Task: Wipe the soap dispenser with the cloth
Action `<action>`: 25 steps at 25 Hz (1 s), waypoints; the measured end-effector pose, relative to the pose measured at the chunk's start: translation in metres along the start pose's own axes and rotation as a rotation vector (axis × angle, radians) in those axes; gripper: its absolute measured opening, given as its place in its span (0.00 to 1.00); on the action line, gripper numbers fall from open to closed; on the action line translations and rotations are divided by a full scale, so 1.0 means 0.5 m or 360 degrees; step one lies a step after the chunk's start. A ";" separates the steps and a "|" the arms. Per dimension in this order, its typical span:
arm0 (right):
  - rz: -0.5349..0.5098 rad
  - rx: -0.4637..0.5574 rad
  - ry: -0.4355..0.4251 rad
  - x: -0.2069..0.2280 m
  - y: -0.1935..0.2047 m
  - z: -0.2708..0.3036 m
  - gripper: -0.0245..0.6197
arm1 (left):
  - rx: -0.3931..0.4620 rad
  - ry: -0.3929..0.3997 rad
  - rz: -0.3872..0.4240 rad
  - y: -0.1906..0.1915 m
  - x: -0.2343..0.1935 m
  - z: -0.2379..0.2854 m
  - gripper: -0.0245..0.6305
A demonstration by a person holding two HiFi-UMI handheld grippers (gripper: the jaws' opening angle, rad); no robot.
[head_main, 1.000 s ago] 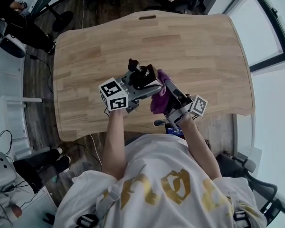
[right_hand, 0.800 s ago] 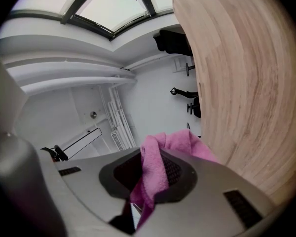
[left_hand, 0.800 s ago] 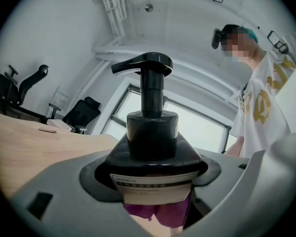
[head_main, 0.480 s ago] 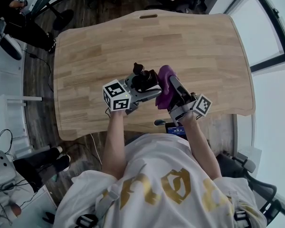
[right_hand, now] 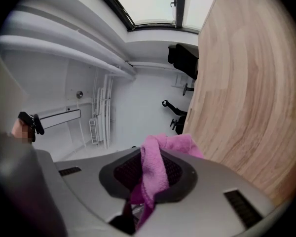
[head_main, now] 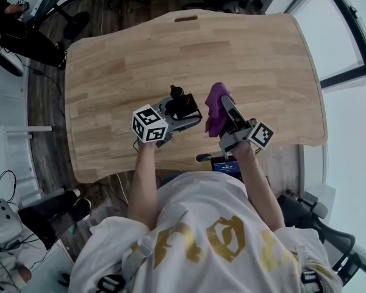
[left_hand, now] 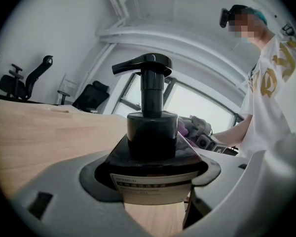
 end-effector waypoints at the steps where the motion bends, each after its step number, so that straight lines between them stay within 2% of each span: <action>1: -0.0026 -0.0007 0.0020 0.003 -0.004 0.001 0.12 | -0.0016 -0.0007 -0.0008 0.006 -0.007 0.002 0.59; 11: -0.0284 -0.0181 0.0182 0.030 -0.018 0.018 0.12 | -0.0240 0.0005 0.0025 0.061 -0.052 0.031 0.59; 20: -0.0269 -0.0212 0.0272 0.068 -0.020 0.021 0.12 | -0.0419 0.0018 0.0092 0.112 -0.086 0.051 0.58; 25: -0.0245 -0.0206 0.0276 0.077 -0.027 0.023 0.12 | -0.0520 0.0014 0.0128 0.127 -0.098 0.061 0.58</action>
Point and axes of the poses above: the fingertips, and each gripper's own axes: z forward along the fingers, x to its right, y out of its underside, the point moved 8 cm from there along -z, backward along the fingers, and after that the axes turned 6 degrees about y, right-handed, at the moved point
